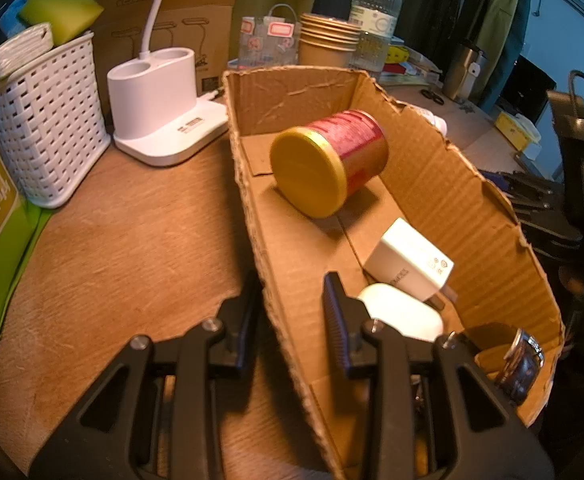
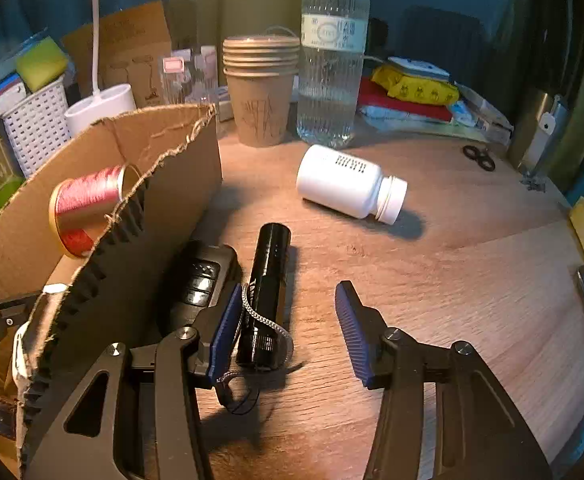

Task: Organize rigid objects
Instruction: 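Move the right gripper to the black flashlight and grasp it, then carry the flashlight into the box and release it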

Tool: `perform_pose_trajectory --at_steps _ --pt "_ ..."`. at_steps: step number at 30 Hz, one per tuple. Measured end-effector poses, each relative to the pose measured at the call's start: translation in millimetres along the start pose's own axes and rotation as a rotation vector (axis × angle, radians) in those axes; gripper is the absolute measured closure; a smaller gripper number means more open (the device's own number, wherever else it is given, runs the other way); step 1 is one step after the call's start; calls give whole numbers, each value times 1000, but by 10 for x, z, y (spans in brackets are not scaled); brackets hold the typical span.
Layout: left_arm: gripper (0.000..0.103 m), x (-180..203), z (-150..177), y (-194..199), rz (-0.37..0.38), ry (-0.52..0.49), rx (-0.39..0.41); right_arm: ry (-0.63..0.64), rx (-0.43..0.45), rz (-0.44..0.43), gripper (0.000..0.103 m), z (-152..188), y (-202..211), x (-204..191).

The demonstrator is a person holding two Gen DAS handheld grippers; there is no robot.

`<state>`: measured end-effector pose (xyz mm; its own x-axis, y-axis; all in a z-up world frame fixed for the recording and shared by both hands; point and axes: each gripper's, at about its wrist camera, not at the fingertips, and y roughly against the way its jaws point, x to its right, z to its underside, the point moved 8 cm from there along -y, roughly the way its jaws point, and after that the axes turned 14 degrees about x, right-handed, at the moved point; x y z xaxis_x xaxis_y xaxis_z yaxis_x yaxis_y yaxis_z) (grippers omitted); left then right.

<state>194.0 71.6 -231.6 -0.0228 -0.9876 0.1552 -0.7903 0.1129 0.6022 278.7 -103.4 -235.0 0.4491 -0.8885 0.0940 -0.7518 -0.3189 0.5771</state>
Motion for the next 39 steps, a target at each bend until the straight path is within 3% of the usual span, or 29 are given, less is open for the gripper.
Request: perform_pose_trajectory --at_steps 2,6,15,26,39 --pt "70 -1 0 -1 0 0 0 8 -16 -9 59 18 -32 -27" --pt "69 0 1 -1 0 0 0 -3 -14 -25 81 20 -30 -23" --pt "70 -1 1 0 0 0 0 -10 15 -38 81 -1 43 -24" --pt "70 1 1 -1 0 0 0 -3 129 -25 81 -305 444 7" --pt "70 -1 2 -1 0 0 0 38 257 -63 81 -642 967 -261"
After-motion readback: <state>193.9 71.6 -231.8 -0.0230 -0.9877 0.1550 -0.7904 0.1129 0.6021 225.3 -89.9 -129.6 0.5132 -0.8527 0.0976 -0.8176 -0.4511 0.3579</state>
